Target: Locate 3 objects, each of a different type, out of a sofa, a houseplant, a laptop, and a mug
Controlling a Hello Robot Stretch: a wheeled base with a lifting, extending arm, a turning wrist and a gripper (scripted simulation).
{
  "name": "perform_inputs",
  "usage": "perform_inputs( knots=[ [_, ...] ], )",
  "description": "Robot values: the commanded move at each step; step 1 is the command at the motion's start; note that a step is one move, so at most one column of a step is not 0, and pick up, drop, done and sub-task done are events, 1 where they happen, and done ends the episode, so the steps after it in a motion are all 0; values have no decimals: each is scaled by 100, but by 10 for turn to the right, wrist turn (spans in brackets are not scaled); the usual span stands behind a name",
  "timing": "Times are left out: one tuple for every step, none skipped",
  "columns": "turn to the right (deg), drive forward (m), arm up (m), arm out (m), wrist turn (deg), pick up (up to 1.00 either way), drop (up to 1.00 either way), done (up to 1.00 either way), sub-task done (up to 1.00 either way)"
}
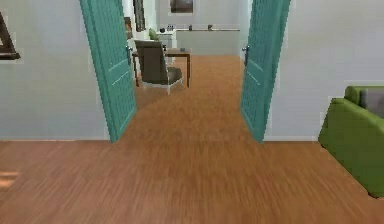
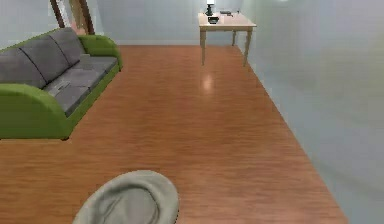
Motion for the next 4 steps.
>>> perform_inputs(
  knots=[
    [0,80,0,0,0,0,0,0,0],
    [60,0,0,0,0,0,0,0,0],
    [0,100,0,0,0,0,0,0,0],
    [30,0,0,0,0,0,0,0,0]
  ],
)
